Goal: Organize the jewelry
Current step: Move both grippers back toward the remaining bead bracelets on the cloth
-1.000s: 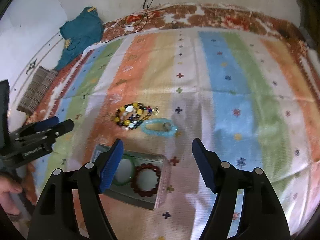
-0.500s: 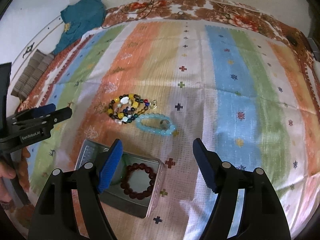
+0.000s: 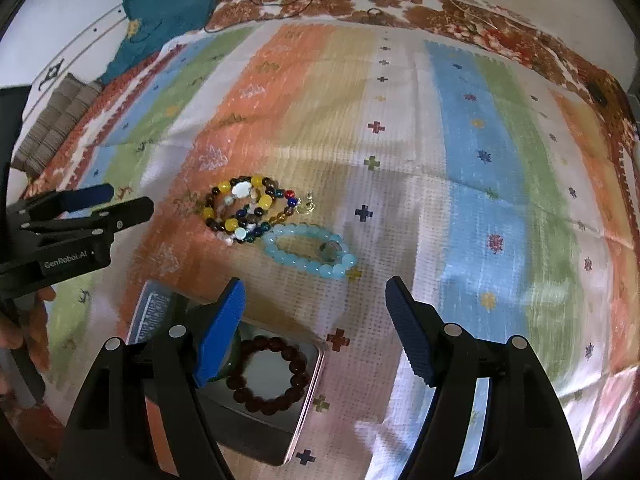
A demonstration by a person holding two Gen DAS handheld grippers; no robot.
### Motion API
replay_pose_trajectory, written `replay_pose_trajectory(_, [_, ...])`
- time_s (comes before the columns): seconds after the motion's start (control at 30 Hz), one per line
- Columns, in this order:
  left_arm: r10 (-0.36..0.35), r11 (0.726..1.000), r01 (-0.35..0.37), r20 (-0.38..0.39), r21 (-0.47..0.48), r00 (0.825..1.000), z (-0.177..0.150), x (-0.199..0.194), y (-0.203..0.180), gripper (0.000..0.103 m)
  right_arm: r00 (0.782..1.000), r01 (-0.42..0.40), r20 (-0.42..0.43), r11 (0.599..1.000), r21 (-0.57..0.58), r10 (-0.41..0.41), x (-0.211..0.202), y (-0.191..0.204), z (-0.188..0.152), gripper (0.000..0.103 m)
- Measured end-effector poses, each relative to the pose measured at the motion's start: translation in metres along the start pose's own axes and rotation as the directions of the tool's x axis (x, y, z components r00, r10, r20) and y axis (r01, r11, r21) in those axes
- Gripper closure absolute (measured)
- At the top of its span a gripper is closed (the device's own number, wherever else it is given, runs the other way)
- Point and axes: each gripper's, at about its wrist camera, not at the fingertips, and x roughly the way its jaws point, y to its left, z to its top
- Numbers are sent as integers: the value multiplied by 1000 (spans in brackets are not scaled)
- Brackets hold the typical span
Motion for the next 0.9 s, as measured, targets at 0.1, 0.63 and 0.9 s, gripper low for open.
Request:
replay_pose_trajectory(0.1, [4,1000,-4,-10,3,1000,2,6,0,32,1000,10,-3,1000,-1,-10,3,-1,1,31])
replay_pose_trajectory(0.63, [22,1000,-22,-35,13,999,15,32,-1,32,999,39,-18,999,18,-39,21,-10,9,31])
replay_pose_trajectory(0.9, [39,999,-38,-58,23,998,19,49,2,32,999,40,-27,999,15,-39,27,-10,14,31])
